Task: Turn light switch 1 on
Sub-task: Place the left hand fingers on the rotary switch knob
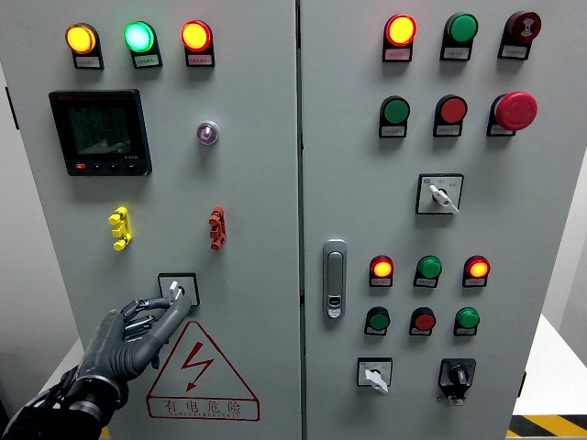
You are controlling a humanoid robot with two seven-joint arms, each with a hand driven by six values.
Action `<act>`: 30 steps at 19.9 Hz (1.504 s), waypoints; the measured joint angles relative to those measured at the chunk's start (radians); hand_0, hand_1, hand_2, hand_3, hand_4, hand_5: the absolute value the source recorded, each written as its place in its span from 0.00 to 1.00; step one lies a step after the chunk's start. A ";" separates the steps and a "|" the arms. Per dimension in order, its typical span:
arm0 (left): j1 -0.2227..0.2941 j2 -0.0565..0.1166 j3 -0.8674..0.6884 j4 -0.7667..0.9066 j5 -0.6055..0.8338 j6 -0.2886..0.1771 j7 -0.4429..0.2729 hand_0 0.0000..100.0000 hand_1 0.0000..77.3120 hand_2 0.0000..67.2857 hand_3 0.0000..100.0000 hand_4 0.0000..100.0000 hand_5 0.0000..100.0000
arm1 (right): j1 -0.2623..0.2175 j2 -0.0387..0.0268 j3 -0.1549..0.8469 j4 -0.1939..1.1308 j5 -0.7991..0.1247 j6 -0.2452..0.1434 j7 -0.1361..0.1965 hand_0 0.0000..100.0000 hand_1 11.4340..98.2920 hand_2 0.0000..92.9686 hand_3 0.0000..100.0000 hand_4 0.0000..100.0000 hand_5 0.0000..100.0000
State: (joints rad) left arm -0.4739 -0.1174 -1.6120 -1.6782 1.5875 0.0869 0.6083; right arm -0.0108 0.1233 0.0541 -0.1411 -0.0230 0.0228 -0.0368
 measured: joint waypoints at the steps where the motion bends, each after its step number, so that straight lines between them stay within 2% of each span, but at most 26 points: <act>1: -0.001 0.000 0.005 -0.001 0.001 0.012 0.004 0.00 0.71 0.59 0.89 1.00 0.90 | 0.000 0.0000 0.000 0.000 0.000 0.000 0.000 0.00 0.10 0.00 0.20 0.19 0.10; 5: -0.001 0.000 0.016 -0.001 0.005 0.044 0.019 0.00 0.71 0.61 0.91 1.00 0.93 | 0.000 0.0008 0.000 0.000 0.000 0.000 0.000 0.00 0.09 0.00 0.20 0.19 0.10; 13: -0.018 -0.001 0.020 -0.001 0.005 0.047 0.025 0.00 0.74 0.66 0.92 1.00 0.94 | 0.000 0.0003 0.000 0.000 0.000 -0.001 0.000 0.00 0.09 0.00 0.20 0.19 0.10; 30: -0.024 -0.001 0.023 0.002 0.006 0.062 0.067 0.00 0.68 0.69 0.93 1.00 0.94 | 0.000 0.0002 0.000 0.000 0.000 0.000 0.000 0.00 0.10 0.00 0.20 0.19 0.10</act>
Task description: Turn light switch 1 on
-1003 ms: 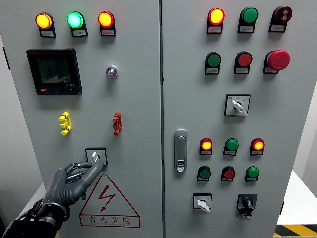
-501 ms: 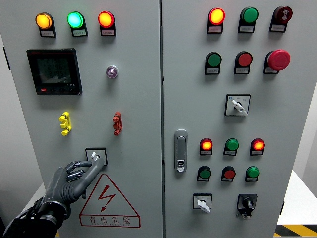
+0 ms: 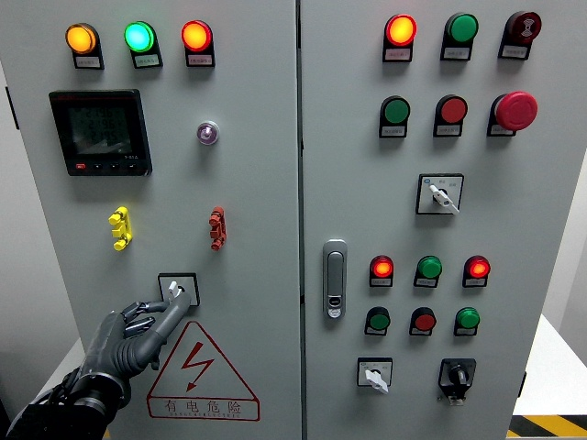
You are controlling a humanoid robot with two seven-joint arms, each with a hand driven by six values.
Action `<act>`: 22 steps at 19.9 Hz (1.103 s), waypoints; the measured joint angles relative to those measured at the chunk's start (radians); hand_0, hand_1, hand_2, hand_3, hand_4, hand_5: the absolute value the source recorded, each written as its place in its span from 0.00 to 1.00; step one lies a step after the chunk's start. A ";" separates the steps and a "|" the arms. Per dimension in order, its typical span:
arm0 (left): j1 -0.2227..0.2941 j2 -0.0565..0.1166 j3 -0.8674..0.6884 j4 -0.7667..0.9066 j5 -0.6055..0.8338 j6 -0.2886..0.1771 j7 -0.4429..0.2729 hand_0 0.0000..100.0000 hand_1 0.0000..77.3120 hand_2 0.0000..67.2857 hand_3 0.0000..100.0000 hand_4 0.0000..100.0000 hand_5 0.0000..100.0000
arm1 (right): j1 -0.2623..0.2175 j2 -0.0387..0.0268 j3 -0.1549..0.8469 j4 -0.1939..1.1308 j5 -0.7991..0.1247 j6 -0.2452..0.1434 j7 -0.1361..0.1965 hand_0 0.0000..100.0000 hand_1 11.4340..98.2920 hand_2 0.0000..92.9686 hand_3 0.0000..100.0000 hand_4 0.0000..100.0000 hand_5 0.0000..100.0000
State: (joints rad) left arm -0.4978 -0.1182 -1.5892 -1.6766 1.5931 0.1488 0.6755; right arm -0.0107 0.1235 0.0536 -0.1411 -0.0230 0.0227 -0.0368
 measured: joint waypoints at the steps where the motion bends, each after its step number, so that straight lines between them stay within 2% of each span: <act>1: -0.001 0.000 0.000 0.000 0.000 0.000 0.001 0.00 0.68 0.70 0.93 1.00 0.94 | 0.000 0.0001 0.000 0.000 0.000 0.000 0.000 0.00 0.10 0.00 0.20 0.19 0.10; 11: -0.013 0.002 0.001 0.002 0.001 0.000 0.016 0.00 0.71 0.71 0.93 1.00 0.96 | 0.000 0.0008 0.001 0.000 0.000 0.000 0.000 0.00 0.09 0.00 0.20 0.19 0.10; 22: -0.021 0.002 0.001 0.006 0.001 -0.001 0.034 0.00 0.65 0.72 0.94 1.00 0.96 | 0.000 0.0000 0.000 0.000 0.000 0.000 0.000 0.00 0.10 0.00 0.20 0.19 0.10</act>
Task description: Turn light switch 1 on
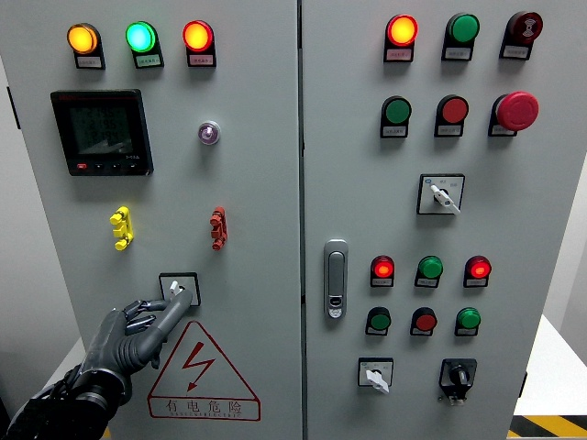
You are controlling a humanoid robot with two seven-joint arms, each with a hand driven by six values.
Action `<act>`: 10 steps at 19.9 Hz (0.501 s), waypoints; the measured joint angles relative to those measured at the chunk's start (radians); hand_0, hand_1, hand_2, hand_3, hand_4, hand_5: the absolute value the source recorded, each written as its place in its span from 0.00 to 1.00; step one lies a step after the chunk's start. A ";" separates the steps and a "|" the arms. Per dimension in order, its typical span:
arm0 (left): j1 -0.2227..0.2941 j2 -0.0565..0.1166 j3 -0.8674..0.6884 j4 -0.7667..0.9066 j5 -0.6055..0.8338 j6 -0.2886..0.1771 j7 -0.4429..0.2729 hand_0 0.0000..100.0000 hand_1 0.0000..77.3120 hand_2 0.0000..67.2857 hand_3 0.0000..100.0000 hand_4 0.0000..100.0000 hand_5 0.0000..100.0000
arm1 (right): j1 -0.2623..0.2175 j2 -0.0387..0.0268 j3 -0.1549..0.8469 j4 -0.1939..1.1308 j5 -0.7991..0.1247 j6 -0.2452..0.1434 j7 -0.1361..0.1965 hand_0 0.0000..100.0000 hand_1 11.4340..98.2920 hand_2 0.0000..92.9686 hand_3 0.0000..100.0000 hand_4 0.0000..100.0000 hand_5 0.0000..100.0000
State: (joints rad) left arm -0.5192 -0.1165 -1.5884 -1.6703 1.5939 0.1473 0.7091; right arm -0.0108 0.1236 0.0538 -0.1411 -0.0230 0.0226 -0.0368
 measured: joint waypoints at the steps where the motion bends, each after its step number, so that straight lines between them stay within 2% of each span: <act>1: 0.000 0.000 0.000 0.001 0.000 0.000 0.001 0.00 0.65 0.72 0.94 1.00 0.96 | 0.000 0.0003 0.000 0.000 0.000 0.000 0.000 0.00 0.10 0.00 0.20 0.19 0.10; 3: -0.001 0.000 0.000 0.003 0.000 0.000 0.002 0.10 0.64 0.72 0.94 1.00 0.96 | 0.000 0.0006 0.001 0.000 0.000 0.000 0.000 0.00 0.10 0.00 0.20 0.19 0.10; 5: -0.001 0.000 0.000 0.003 0.000 -0.001 0.003 0.15 0.64 0.72 0.94 1.00 0.96 | 0.000 0.0007 0.001 0.000 0.000 0.000 0.000 0.00 0.10 0.00 0.20 0.19 0.10; 10: -0.002 0.001 0.001 0.004 0.000 -0.004 0.006 0.20 0.62 0.72 0.94 1.00 0.96 | 0.000 0.0006 0.001 0.000 0.000 0.001 0.000 0.00 0.10 0.00 0.20 0.19 0.10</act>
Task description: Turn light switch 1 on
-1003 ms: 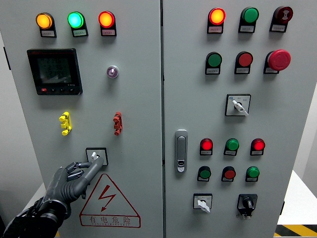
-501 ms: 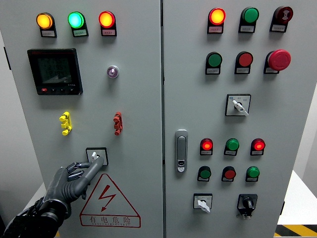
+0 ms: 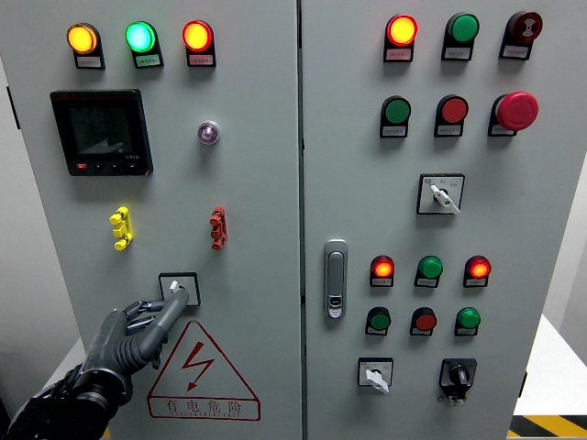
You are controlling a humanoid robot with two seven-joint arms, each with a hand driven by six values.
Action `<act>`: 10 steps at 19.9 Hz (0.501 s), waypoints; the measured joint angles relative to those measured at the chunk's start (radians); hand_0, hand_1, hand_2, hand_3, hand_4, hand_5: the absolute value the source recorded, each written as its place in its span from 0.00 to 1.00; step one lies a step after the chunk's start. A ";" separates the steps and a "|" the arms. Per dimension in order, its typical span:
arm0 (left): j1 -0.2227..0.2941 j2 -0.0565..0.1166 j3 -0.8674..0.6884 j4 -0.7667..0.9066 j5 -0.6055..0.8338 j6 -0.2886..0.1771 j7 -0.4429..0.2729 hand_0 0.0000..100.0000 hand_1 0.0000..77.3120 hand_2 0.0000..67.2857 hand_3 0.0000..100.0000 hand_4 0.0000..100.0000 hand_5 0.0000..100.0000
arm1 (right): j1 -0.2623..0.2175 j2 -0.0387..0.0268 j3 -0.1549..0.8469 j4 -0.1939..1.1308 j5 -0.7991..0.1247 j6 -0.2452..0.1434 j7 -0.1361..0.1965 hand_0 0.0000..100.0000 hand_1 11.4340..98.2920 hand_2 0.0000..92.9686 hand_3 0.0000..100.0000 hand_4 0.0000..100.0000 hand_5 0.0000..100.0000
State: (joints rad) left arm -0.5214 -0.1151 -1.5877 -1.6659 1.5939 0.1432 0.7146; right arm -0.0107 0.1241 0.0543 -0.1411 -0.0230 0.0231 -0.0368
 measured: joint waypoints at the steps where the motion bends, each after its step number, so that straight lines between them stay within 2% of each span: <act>1: -0.001 0.000 0.000 0.001 0.000 -0.001 0.000 0.21 0.62 0.72 0.94 1.00 0.96 | 0.000 -0.0004 0.000 0.000 0.000 0.000 0.000 0.00 0.10 0.00 0.20 0.19 0.10; 10: -0.014 0.000 -0.002 0.007 -0.001 -0.007 0.016 0.25 0.60 0.73 0.94 1.00 0.96 | 0.000 -0.0001 0.000 0.000 0.000 -0.001 0.000 0.00 0.10 0.00 0.20 0.19 0.11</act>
State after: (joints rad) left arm -0.5354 -0.1148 -1.5892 -1.6585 1.5926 0.1363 0.7302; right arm -0.0107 0.1241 0.0544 -0.1411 -0.0230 0.0224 -0.0368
